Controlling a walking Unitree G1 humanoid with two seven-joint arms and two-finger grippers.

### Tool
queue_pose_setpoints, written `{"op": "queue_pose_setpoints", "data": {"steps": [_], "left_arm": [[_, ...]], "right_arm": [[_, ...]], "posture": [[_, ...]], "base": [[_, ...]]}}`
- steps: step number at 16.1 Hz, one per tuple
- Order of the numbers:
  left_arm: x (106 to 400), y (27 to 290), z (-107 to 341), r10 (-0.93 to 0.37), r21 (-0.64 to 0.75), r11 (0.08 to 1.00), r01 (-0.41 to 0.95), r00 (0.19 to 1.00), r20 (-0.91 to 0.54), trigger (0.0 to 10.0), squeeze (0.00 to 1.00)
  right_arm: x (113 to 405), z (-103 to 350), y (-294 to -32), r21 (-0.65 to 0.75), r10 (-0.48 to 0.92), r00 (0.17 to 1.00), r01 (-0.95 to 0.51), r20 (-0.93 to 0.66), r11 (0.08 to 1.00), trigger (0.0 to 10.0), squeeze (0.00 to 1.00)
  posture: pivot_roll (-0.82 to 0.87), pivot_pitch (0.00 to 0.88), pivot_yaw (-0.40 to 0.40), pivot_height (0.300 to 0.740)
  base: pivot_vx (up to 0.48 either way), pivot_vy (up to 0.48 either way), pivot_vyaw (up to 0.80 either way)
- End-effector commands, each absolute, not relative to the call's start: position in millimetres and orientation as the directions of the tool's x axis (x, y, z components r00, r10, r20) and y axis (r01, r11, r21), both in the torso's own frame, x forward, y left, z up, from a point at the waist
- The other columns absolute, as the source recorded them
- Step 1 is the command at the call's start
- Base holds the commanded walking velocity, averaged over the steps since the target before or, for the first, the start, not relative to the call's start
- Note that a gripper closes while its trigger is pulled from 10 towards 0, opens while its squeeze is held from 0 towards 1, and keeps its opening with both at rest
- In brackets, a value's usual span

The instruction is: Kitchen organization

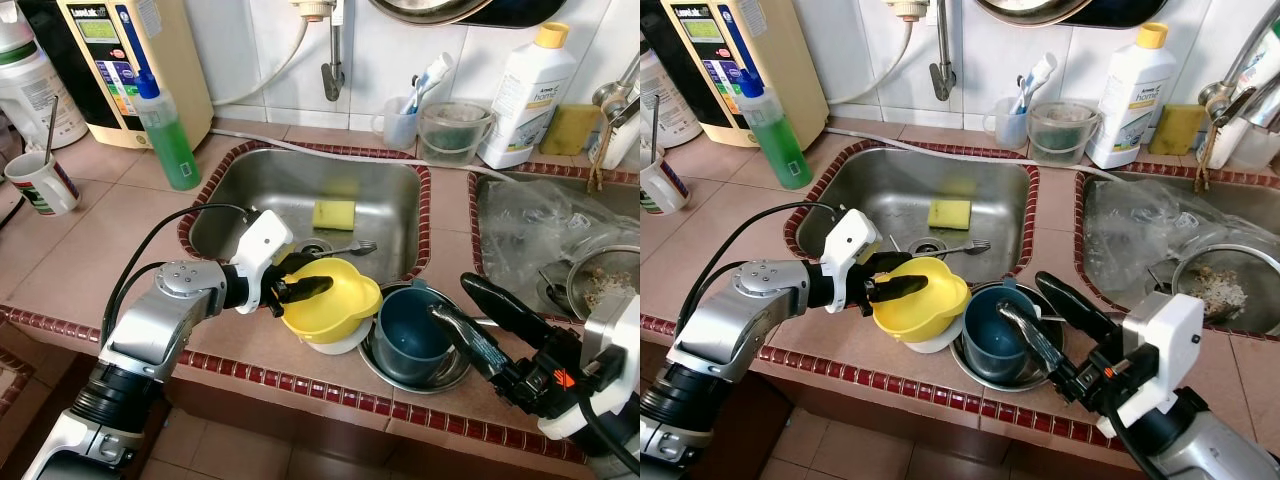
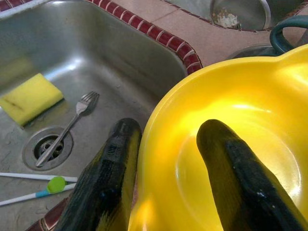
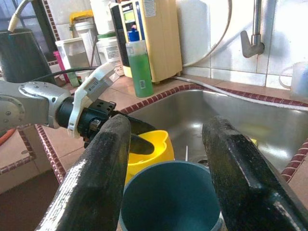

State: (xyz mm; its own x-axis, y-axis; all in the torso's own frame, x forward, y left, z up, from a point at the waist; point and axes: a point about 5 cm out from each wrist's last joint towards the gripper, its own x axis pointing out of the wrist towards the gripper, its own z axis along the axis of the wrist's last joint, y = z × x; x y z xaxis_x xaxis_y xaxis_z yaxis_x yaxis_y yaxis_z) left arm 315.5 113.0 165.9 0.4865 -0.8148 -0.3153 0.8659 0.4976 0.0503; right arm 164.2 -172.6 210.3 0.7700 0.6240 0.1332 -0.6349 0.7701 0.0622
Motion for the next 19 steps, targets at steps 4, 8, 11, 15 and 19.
{"op": "queue_pose_setpoints", "data": {"steps": [4, 8, 11, 15, 19], "left_arm": [[312.0, 115.0, 169.3, -0.822, 0.074, 0.481, 0.873, 0.479, -0.309, 0.0, 0.00], [311.9, 115.1, 169.7, -0.823, 0.076, 0.479, 0.875, 0.478, -0.307, 0.0, 0.00], [311.4, 115.0, 170.0, -0.826, 0.077, 0.475, 0.877, 0.474, -0.305, 0.0, 0.00], [311.7, 112.9, 171.0, -0.832, 0.080, 0.467, 0.881, 0.468, -0.298, 0.0, 0.00], [311.6, 112.1, 170.8, -0.835, 0.083, 0.460, 0.884, 0.463, -0.297, 0.0, 0.00]], "right_arm": [[162.2, 213.9, -167.8, 0.059, 0.644, 0.752, -0.656, 0.141, 0.752, 10.0, 0.00], [162.3, 214.3, -168.0, 0.063, 0.642, 0.754, -0.654, 0.143, 0.754, 10.0, 0.00], [162.8, 214.4, -168.1, 0.065, 0.640, 0.754, -0.653, 0.146, 0.755, 10.0, 0.00], [163.6, 215.4, -168.5, 0.069, 0.637, 0.755, -0.651, 0.155, 0.756, 10.0, 0.00], [163.9, 215.3, -168.7, 0.068, 0.637, 0.755, -0.652, 0.157, 0.756, 10.0, 0.00]], "posture": [[-0.19, 0.111, 0.084, 0.740], [-0.19, 0.111, 0.085, 0.740], [-0.19, 0.108, 0.086, 0.740], [-0.20, 0.100, 0.089, 0.740], [-0.20, 0.093, 0.091, 0.740]], "base": [[0.000, 0.000, 0.00], [0.000, 0.000, 0.00], [0.000, 0.000, 0.00], [0.000, 0.000, 0.00], [0.000, 0.000, 0.00]]}}
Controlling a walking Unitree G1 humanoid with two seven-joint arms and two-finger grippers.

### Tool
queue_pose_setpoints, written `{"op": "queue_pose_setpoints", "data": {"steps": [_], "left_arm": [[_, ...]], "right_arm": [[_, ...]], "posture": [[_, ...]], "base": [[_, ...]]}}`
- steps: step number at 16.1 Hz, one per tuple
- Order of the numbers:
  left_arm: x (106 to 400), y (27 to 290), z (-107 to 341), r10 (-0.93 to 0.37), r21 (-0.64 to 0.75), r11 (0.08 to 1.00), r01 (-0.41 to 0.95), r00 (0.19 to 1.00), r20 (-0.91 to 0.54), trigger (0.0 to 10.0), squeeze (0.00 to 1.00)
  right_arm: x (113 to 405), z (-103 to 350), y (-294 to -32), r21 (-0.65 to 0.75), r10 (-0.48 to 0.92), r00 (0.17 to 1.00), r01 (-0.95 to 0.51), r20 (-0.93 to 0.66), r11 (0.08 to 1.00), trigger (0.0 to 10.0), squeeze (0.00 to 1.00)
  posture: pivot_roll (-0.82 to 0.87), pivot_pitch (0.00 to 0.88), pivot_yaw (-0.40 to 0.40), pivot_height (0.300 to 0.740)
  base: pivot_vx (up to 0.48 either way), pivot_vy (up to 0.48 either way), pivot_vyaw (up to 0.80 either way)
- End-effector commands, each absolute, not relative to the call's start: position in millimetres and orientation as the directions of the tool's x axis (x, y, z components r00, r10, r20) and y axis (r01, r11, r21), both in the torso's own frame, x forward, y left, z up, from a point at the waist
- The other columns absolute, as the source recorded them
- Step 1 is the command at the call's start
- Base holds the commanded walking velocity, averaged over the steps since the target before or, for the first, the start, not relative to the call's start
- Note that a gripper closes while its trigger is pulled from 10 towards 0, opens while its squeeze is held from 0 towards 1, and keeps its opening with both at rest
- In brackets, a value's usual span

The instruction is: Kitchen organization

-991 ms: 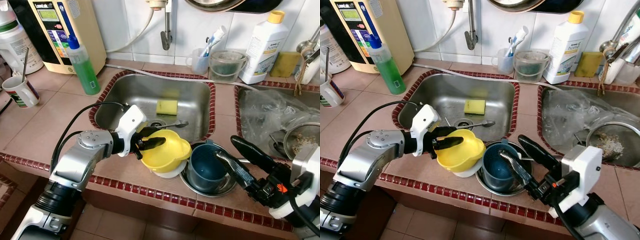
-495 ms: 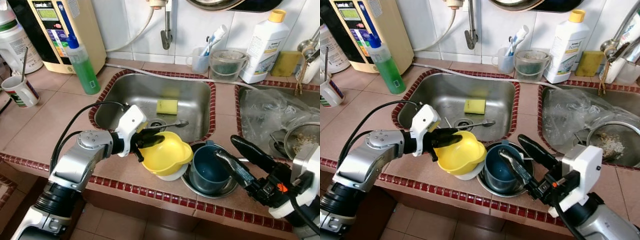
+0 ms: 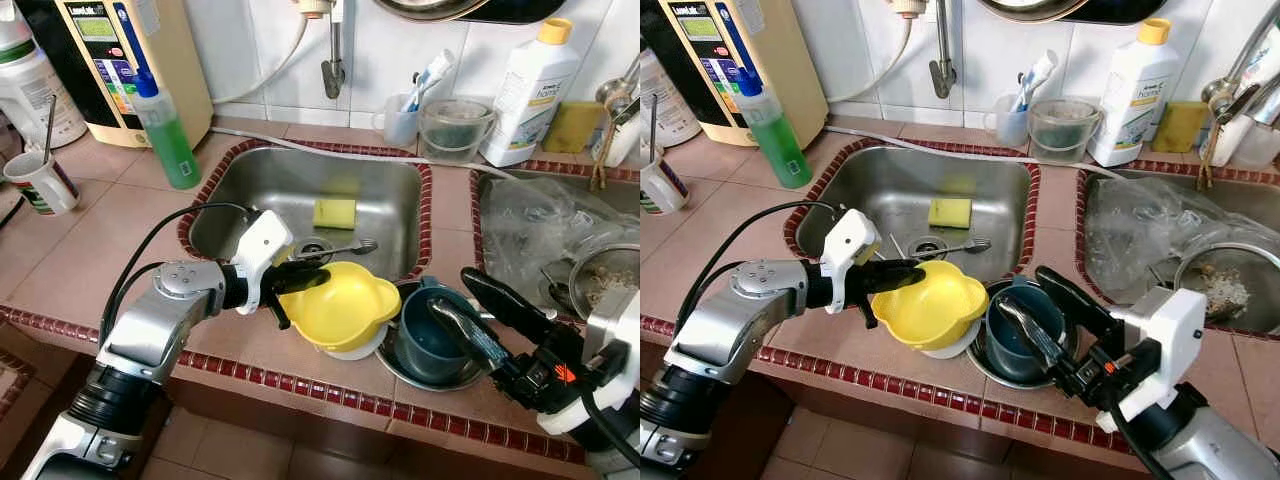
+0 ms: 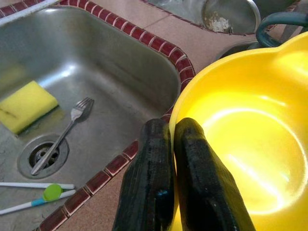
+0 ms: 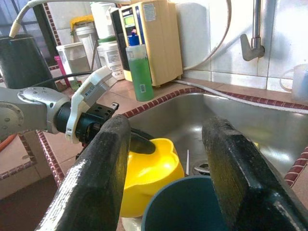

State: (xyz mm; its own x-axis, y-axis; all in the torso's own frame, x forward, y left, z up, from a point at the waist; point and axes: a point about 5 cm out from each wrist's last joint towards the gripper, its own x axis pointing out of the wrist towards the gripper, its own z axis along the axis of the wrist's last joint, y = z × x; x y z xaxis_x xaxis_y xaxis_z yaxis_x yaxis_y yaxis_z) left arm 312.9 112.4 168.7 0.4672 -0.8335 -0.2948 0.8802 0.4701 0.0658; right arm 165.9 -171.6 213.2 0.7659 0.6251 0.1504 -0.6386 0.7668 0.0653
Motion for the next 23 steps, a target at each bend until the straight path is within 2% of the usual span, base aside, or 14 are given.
{"op": "queue_pose_setpoints", "data": {"steps": [1, 4, 5, 11, 15, 20, 23], "left_arm": [[311.4, 112.3, 170.6, -0.836, 0.083, 0.459, 0.885, 0.461, -0.297, 0.0, 0.00], [312.3, 114.2, 169.4, -0.831, 0.092, 0.462, 0.882, 0.467, -0.301, 0.0, 0.00], [314.6, 116.5, 169.5, -0.823, 0.106, 0.470, 0.876, 0.479, -0.307, 10.0, 0.00], [329.5, 138.6, 191.0, -0.802, 0.133, 0.526, 0.840, 0.542, -0.250, 10.0, 0.00], [334.9, 150.1, 206.9, -0.808, 0.094, 0.552, 0.829, 0.559, -0.185, 10.0, 0.00], [340.9, 148.8, 212.6, -0.796, 0.080, 0.583, 0.808, 0.589, -0.141, 10.0, 0.00], [352.7, 141.5, 212.7, -0.749, 0.045, 0.655, 0.754, 0.656, -0.091, 10.0, 0.00]], "right_arm": [[163.9, 215.3, -168.6, 0.068, 0.637, 0.755, -0.652, 0.157, 0.756, 10.0, 0.00], [163.7, 215.2, -168.3, 0.067, 0.641, 0.752, -0.655, 0.154, 0.752, 10.0, 0.00], [164.0, 215.3, -168.6, 0.066, 0.642, 0.751, -0.656, 0.153, 0.752, 10.0, 0.00], [166.9, 216.2, -169.5, 0.059, 0.648, 0.745, -0.662, 0.156, 0.747, 10.0, 0.00], [169.6, 217.5, -170.8, 0.053, 0.650, 0.743, -0.664, 0.158, 0.746, 10.0, 0.00], [172.0, 219.0, -171.6, 0.051, 0.646, 0.745, -0.661, 0.164, 0.749, 10.0, 0.00], [176.2, 215.5, -169.0, 0.047, 0.643, 0.751, -0.655, 0.149, 0.755, 10.0, 0.00]], "posture": [[-0.20, 0.092, 0.091, 0.740], [-0.20, 0.088, 0.089, 0.740], [-0.20, 0.084, 0.088, 0.740], [-0.20, 0.071, 0.077, 0.740], [-0.20, 0.076, 0.072, 0.740], [-0.20, 0.082, 0.064, 0.740], [-0.20, 0.080, 0.056, 0.740]], "base": [[0.000, 0.000, 0.00], [0.000, 0.000, 0.00], [0.000, 0.000, 0.00], [0.000, 0.000, 0.00], [0.000, 0.000, 0.00], [0.000, 0.000, 0.00], [0.000, 0.000, 0.00]]}}
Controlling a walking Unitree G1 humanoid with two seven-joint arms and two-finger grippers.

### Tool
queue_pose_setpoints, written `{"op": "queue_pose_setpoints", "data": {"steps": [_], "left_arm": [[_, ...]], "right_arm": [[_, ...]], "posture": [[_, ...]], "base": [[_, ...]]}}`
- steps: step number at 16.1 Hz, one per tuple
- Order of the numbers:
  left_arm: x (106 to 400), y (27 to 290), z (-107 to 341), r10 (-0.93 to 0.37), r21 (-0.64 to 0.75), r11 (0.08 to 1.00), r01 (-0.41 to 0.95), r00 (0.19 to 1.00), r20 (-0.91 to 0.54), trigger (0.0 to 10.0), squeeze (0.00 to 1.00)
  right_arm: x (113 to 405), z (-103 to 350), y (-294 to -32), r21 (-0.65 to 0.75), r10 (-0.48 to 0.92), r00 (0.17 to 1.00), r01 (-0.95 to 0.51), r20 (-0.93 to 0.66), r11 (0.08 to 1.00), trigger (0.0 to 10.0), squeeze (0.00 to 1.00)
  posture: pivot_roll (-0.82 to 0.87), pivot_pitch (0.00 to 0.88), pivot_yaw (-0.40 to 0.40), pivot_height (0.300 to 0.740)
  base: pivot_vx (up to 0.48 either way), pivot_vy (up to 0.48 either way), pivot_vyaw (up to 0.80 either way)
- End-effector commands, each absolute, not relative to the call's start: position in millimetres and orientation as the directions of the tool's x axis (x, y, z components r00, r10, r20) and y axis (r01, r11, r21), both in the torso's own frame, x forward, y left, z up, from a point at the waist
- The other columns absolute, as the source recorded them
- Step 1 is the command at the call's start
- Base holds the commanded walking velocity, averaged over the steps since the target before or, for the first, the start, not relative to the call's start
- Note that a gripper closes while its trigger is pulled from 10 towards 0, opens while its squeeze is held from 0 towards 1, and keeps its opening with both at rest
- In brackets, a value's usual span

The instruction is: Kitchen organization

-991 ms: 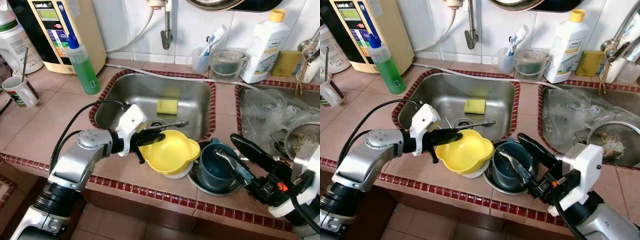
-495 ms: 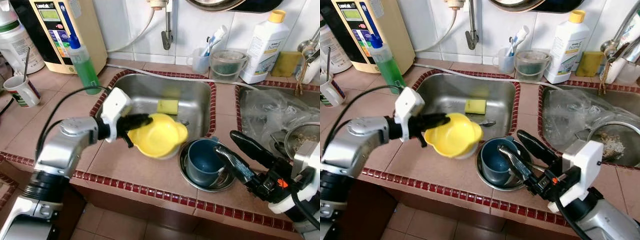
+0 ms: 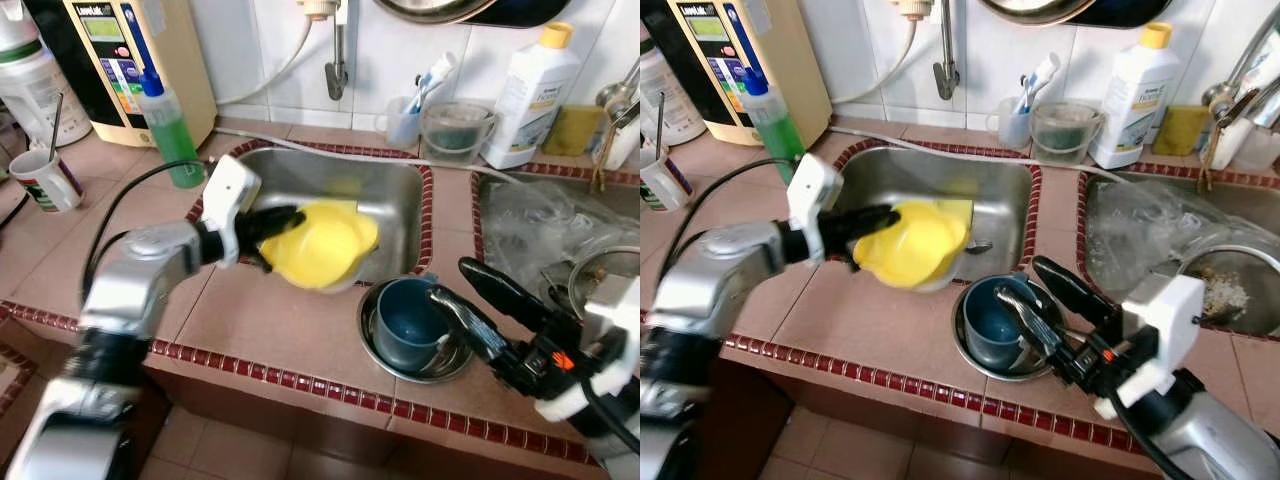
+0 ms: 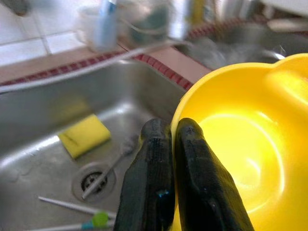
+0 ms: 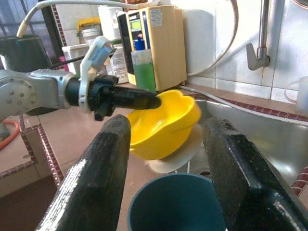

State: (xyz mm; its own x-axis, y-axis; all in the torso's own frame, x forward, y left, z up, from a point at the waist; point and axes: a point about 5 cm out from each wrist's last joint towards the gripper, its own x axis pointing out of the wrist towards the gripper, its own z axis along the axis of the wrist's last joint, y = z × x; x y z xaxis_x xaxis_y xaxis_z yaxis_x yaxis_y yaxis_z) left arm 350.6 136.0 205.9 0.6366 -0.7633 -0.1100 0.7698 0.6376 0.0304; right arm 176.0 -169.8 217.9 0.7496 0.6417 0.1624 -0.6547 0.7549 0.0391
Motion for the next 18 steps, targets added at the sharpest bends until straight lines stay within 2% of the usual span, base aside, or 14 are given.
{"op": "queue_pose_setpoints", "data": {"steps": [1, 2, 5, 9, 11, 18], "left_arm": [[356.4, 140.3, 214.7, -0.725, 0.063, 0.683, 0.728, 0.686, -0.070, 10.0, 0.00], [363.8, 139.8, 216.6, -0.675, 0.043, 0.736, 0.676, 0.737, -0.036, 10.0, 0.00], [373.3, 132.2, 214.4, -0.626, 0.038, 0.779, 0.625, 0.780, 0.002, 10.0, 0.00], [383.3, 118.1, 209.3, -0.602, 0.008, 0.798, 0.602, 0.798, 0.020, 10.0, 0.00], [388.1, 109.4, 208.1, -0.594, 0.029, 0.804, 0.593, 0.804, 0.034, 10.0, 0.00], [398.1, 111.0, 207.3, -0.564, 0.092, 0.824, 0.559, 0.825, 0.034, 10.0, 0.00]], "right_arm": [[178.2, 215.0, -168.2, 0.046, 0.639, 0.755, -0.650, 0.150, 0.758, 10.0, 0.00], [181.9, 217.2, -166.9, 0.053, 0.623, 0.763, -0.639, 0.172, 0.767, 10.0, 0.00], [184.3, 218.9, -166.7, 0.054, 0.621, 0.763, -0.638, 0.181, 0.768, 10.0, 0.00], [187.8, 221.3, -170.7, 0.048, 0.577, 0.796, -0.593, 0.184, 0.803, 10.0, 0.00], [184.1, 221.9, -177.5, 0.056, 0.511, 0.840, -0.528, 0.183, 0.847, 10.0, 0.00], [170.6, 225.7, -181.7, 0.111, 0.397, 0.895, -0.424, 0.205, 0.899, 10.0, 0.00]], "posture": [[-0.20, 0.080, 0.054, 0.740], [-0.20, 0.081, 0.051, 0.740], [-0.20, 0.084, 0.047, 0.740], [-0.22, 0.090, 0.050, 0.740], [-0.24, 0.103, 0.063, 0.740], [-0.28, 0.166, 0.089, 0.740]], "base": [[0.000, 0.000, 0.00], [0.000, 0.000, 0.00], [0.000, 0.000, 0.00], [0.000, 0.000, 0.00], [0.000, 0.000, 0.00], [0.000, 0.000, 0.00]]}}
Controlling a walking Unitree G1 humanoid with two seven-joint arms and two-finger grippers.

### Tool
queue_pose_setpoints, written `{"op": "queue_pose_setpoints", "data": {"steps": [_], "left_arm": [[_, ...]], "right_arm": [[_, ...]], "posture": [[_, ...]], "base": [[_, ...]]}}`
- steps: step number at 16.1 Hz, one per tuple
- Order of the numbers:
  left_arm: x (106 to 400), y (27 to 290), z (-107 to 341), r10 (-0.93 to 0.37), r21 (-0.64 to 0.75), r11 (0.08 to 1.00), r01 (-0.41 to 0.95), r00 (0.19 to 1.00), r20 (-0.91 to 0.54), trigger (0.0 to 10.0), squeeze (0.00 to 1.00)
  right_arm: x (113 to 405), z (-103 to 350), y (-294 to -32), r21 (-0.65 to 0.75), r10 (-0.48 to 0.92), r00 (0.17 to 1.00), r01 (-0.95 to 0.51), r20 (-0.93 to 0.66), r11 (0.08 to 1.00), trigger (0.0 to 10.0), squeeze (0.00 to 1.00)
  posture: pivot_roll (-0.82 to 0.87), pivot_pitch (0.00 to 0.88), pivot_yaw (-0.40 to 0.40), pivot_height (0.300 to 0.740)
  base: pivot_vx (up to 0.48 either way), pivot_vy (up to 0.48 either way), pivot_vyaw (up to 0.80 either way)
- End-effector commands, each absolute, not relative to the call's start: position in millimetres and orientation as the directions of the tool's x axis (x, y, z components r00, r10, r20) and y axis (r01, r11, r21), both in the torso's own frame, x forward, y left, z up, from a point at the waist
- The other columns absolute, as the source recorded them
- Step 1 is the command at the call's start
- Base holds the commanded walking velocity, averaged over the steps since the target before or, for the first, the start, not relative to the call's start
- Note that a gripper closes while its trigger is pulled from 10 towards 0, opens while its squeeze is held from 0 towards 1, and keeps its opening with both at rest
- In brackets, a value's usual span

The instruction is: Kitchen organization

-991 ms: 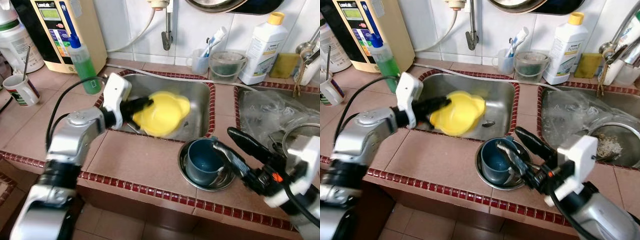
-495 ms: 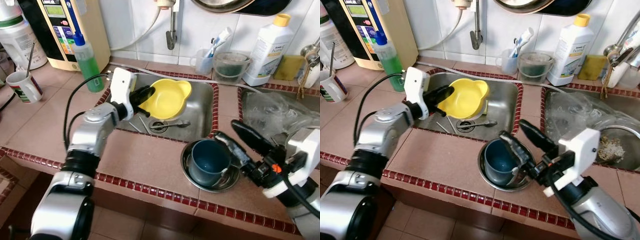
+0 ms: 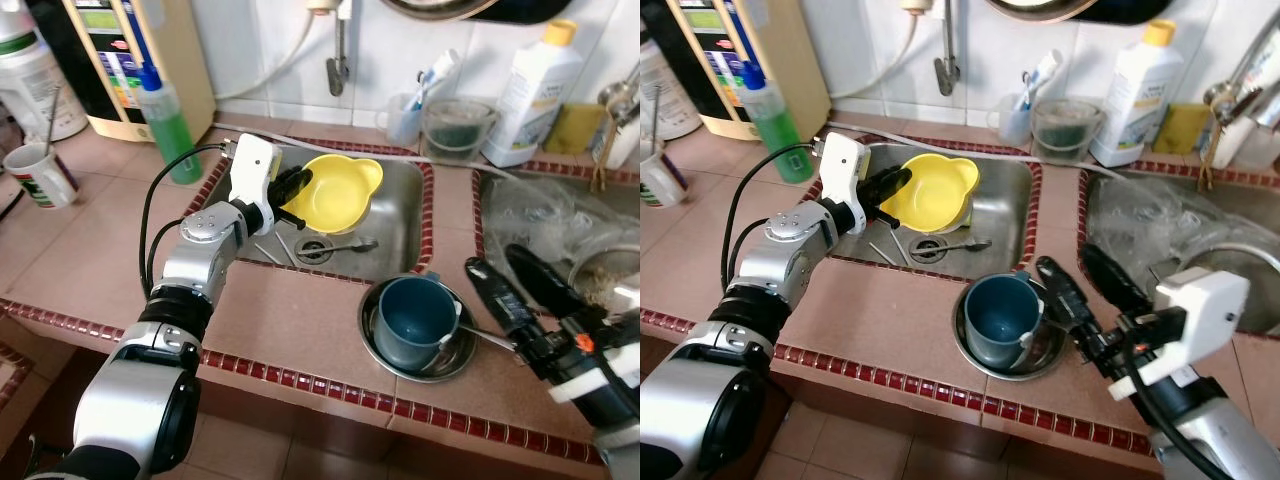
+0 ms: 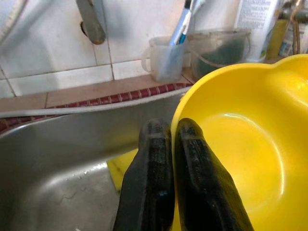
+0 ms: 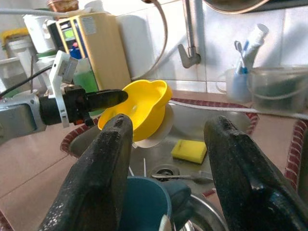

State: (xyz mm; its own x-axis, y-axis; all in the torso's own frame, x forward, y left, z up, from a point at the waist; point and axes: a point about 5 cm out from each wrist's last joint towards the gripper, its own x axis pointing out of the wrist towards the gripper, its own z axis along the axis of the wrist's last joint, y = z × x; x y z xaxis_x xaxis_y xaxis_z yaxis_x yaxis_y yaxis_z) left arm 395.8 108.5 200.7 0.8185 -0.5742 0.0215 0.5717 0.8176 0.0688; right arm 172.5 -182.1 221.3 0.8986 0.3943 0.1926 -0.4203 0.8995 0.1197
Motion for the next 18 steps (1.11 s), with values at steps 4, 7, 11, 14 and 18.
{"op": "queue_pose_setpoints", "data": {"steps": [4, 7, 11, 14, 18], "left_arm": [[400.8, 113.7, 205.9, -0.574, 0.113, 0.814, 0.569, 0.819, 0.009, 10.0, 0.00], [402.1, 117.8, 204.3, -0.584, 0.143, 0.802, 0.580, 0.812, -0.018, 10.0, 0.00], [406.2, 121.0, 209.7, -0.574, 0.164, 0.804, 0.571, 0.818, -0.031, 10.0, 0.00], [408.3, 126.1, 210.6, -0.553, 0.168, 0.817, 0.551, 0.832, -0.043, 10.0, 0.00], [409.3, 129.2, 211.4, -0.547, 0.154, 0.823, 0.547, 0.836, -0.044, 10.0, 0.00]], "right_arm": [[156.3, 230.6, -177.0, 0.152, 0.372, 0.903, -0.407, 0.214, 0.901, 10.0, 0.00], [144.8, 232.2, -176.9, 0.178, 0.340, 0.918, -0.376, 0.203, 0.910, 10.0, 0.00], [138.3, 229.0, -177.7, 0.209, 0.337, 0.924, -0.372, 0.182, 0.905, 10.0, 0.00], [135.0, 229.7, -178.6, 0.241, 0.342, 0.921, -0.381, 0.188, 0.893, 10.0, 0.00], [134.0, 238.6, -184.7, 0.265, 0.319, 0.920, -0.375, 0.229, 0.888, 10.0, 0.00]], "posture": [[-0.29, 0.232, 0.112, 0.740], [-0.30, 0.275, 0.130, 0.740], [-0.32, 0.293, 0.142, 0.740], [-0.34, 0.295, 0.147, 0.740], [-0.34, 0.299, 0.147, 0.740]], "base": [[0.000, 0.000, 0.00], [0.000, 0.000, 0.00], [0.000, 0.000, 0.00], [0.000, 0.000, 0.00], [0.000, 0.000, 0.00]]}}
